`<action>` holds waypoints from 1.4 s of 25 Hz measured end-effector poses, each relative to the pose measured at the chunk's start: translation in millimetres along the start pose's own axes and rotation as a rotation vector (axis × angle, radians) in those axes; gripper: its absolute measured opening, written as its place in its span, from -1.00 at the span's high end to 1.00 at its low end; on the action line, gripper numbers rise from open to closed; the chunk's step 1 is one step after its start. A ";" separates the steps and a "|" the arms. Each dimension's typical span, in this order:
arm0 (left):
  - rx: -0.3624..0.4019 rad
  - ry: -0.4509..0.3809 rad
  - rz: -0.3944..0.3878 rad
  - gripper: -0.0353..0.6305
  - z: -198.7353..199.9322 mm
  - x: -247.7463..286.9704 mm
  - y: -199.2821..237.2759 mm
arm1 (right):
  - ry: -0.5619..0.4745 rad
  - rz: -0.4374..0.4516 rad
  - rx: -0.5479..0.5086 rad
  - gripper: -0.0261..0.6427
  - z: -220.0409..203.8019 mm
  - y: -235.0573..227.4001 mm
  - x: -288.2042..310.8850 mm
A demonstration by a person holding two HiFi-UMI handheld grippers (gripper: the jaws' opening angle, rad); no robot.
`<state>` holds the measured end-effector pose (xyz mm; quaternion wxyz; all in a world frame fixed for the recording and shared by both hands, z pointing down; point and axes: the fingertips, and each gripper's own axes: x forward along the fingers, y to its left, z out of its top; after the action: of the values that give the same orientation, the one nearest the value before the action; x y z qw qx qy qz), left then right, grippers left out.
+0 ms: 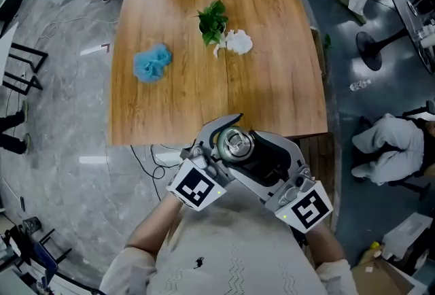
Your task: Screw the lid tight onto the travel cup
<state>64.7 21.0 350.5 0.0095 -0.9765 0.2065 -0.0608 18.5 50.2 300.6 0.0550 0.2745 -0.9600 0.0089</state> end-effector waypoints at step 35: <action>0.012 0.032 -0.144 -0.32 -5.3 -9.3 -23.4 | -0.057 0.103 -0.031 0.18 17.0 8.3 2.8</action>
<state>65.0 46.2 355.8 0.0077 -0.9877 0.1354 -0.0781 10.1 54.9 284.1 0.0314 0.2239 -0.9740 -0.0110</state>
